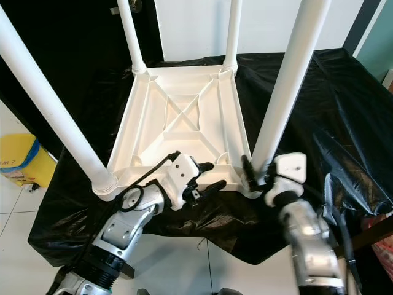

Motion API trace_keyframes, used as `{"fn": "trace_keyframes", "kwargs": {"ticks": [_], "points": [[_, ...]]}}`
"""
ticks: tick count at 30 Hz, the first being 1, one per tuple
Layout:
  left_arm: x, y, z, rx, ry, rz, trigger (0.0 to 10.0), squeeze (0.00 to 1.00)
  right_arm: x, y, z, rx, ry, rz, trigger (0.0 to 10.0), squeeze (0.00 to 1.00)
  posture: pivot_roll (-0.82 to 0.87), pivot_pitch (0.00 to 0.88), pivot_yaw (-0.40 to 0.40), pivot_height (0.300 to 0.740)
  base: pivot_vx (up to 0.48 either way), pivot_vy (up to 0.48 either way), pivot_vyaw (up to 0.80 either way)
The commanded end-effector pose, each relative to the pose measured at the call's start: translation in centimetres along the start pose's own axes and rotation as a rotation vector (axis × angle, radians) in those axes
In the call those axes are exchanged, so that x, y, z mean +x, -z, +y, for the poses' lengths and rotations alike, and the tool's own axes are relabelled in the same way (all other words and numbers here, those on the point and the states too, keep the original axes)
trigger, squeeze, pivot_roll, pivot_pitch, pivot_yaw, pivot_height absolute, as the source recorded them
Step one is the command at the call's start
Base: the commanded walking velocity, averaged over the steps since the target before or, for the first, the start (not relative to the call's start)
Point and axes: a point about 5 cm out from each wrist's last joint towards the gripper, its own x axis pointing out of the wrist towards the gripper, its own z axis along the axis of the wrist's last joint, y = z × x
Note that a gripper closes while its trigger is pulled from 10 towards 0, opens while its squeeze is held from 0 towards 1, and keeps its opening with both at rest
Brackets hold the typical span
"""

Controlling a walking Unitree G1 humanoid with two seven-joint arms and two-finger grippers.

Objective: Building children table

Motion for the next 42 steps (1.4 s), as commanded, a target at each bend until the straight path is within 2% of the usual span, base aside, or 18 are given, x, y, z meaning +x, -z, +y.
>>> {"fn": "trace_keyframes", "kwargs": {"ticks": [1,3,4,6,13,14,31,32,33,38,42], "points": [[-0.1,0.1,-0.3,-0.006,0.026,0.003,10.0,0.0,0.0,0.4,0.1,0.015,-0.05,0.024,10.0,0.0,-0.25,0.079,0.025,0.74,0.0,0.0,0.0],[-0.9,0.4,-0.4,0.013,0.088,0.024,10.0,0.0,0.6,0.4,0.4,-0.012,-0.172,0.047,10.0,0.0,-0.24,0.081,0.027,0.74,0.0,0.0,0.0],[-0.9,0.4,-0.4,0.013,0.088,0.024,10.0,0.0,0.6,0.4,0.4,-0.012,-0.172,0.047,10.0,0.0,-0.24,0.081,0.027,0.74,0.0,0.0,0.0],[-1.5,0.7,-0.4,0.031,0.131,0.044,10.0,0.0,1.1,0.6,0.6,-0.028,-0.261,0.068,10.0,0.0,-0.23,0.083,0.029,0.74,0.0,0.0,0.0],[-1.6,0.7,-0.2,0.044,0.135,0.06,10.0,0.0,2.0,1.2,0.7,-0.044,-0.328,0.092,10.0,0.0,-0.22,0.083,0.03,0.74,0.0,0.0,0.0],[-1.5,0.6,-0.2,0.047,0.131,0.062,10.0,0.0,2.4,1.5,0.6,-0.047,-0.331,0.103,0.0,0.0,-0.22,0.083,0.029,0.74,0.0,0.0,0.0],[-1.5,0.4,-0.5,0.044,0.138,0.064,10.0,0.0,2.5,2.6,0.3,-0.026,-0.277,0.127,0.0,0.0,-0.21,0.089,0.033,0.74,0.0,0.0,0.0],[-1.5,0.5,-0.5,0.042,0.136,0.068,10.0,0.0,2.6,2.6,0.3,-0.016,-0.263,0.125,7.5,0.0,-0.21,0.091,0.034,0.74,0.0,0.0,0.0],[-1.5,0.5,-0.3,0.037,0.125,0.072,10.0,0.0,2.6,2.6,0.4,-0.008,-0.246,0.12,10.0,0.0,-0.21,0.091,0.034,0.74,0.0,0.0,0.0],[-1.5,0.5,-0.1,0.028,0.104,0.073,10.0,0.0,2.6,2.5,0.7,0.006,-0.21,0.106,10.0,0.0,-0.21,0.093,0.033,0.74,0.0,0.0,0.0],[-1.5,0.5,0.3,0.02,0.069,0.082,10.0,0.0,2.6,2.3,1.1,0.038,-0.108,0.081,10.0,0.0,-0.21,0.092,0.03,0.74,0.0,0.0,0.0]]}}
